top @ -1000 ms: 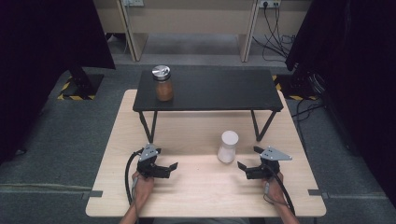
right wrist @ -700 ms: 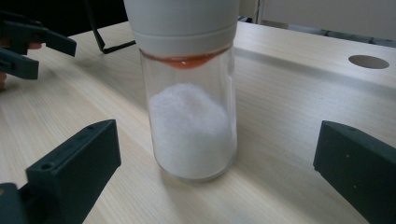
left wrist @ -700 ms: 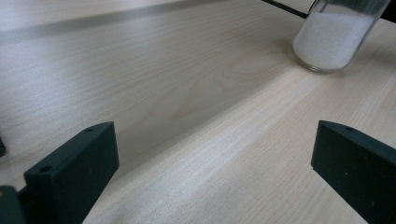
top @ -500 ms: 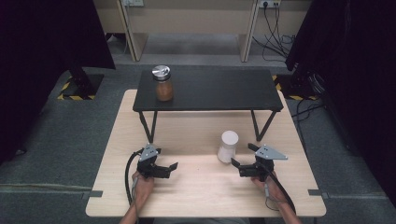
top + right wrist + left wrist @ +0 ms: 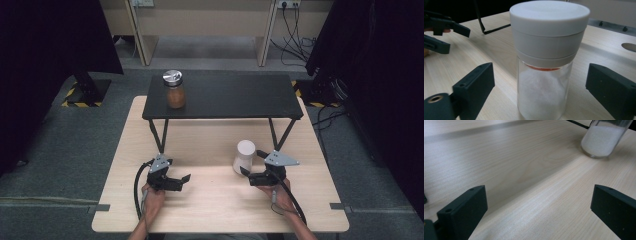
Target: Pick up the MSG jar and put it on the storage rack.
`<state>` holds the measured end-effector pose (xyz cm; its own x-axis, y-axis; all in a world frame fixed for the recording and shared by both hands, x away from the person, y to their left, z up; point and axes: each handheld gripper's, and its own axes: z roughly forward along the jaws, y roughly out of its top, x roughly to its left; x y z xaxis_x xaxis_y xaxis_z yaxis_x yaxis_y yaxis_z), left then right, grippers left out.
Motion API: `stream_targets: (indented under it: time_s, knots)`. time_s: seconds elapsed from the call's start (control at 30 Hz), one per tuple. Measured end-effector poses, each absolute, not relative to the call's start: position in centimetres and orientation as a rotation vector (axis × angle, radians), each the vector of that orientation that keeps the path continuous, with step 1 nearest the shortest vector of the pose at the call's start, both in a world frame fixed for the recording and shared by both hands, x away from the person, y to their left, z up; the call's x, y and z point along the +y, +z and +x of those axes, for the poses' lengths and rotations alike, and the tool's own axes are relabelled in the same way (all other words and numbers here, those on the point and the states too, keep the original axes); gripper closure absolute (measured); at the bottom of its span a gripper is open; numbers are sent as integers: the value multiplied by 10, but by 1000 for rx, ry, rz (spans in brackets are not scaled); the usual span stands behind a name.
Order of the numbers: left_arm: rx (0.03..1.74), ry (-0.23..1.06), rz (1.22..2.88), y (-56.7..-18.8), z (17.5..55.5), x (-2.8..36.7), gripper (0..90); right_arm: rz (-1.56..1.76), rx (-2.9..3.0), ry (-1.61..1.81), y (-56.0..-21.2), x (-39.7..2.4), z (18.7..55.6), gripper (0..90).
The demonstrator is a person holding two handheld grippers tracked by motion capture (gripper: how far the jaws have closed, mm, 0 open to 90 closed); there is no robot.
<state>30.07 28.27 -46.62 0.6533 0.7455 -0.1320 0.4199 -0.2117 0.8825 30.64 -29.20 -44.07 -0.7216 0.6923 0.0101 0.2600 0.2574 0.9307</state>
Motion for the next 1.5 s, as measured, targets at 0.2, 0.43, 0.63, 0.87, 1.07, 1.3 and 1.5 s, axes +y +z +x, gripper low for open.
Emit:
stream_targets:
  time_s: [0.2, 0.43, 0.63, 0.87, 1.07, 1.3, 1.5]
  knots:
    - [927, 397, 1843, -466, 301, 282, 1, 868, 2105, 1439, -446, -283, 310, 142]
    - [923, 398, 1849, -466, 301, 282, 2, 867, 2105, 1422, -435, -271, 324, 217]
    - [917, 399, 1858, -465, 301, 280, 1, 872, 2129, 1390, -419, -257, 330, 334]
    - [916, 396, 1857, -465, 301, 280, 1, 889, 2125, 1389, -419, -257, 329, 340]
    - [916, 393, 1856, -465, 301, 281, 1, 884, 2136, 1367, -415, -255, 328, 343]
    - [915, 396, 1859, -465, 301, 280, 1, 882, 2145, 1358, -406, -256, 321, 343]
    - [914, 398, 1862, -465, 301, 280, 1, 865, 2142, 1359, -394, -257, 316, 343]
